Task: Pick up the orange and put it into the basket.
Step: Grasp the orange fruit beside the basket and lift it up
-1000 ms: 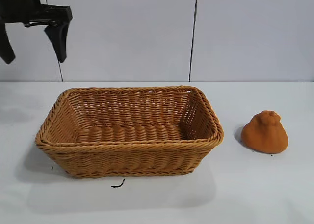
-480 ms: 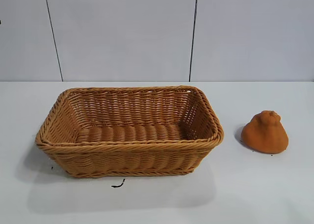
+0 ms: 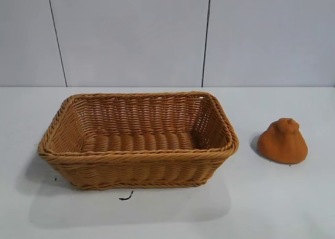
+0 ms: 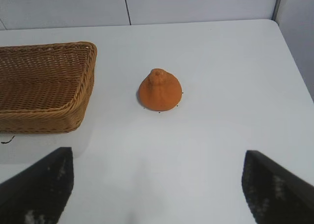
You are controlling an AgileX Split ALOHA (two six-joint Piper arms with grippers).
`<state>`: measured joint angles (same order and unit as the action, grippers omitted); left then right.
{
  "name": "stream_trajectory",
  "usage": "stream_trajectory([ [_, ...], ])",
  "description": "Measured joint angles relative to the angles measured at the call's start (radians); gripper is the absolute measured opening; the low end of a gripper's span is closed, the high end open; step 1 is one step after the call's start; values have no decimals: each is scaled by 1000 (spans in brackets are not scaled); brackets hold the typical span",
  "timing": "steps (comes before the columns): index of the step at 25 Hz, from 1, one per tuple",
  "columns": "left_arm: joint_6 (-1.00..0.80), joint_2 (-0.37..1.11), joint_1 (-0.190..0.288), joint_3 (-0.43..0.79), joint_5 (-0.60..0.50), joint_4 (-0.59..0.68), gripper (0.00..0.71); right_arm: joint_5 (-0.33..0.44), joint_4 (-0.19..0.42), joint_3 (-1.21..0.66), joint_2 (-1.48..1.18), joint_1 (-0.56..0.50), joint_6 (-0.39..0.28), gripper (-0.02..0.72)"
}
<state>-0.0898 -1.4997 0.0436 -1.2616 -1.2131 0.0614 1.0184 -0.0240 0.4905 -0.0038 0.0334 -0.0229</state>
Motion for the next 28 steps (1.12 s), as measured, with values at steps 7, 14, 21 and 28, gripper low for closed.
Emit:
stream_trajectory([
  [7,1,410,0,289,4,-1,694,0,0,0,0,0,0,638],
  [14,1,838,0,543,101,-46,694,0,0,0,0,0,0,638],
  [21,5,1209,0,722,124,-54,694,2,0,0,0,0,0,638],
  [28,8,1403,0,759,141,-75,694,2,0,0,0,0,0,638],
])
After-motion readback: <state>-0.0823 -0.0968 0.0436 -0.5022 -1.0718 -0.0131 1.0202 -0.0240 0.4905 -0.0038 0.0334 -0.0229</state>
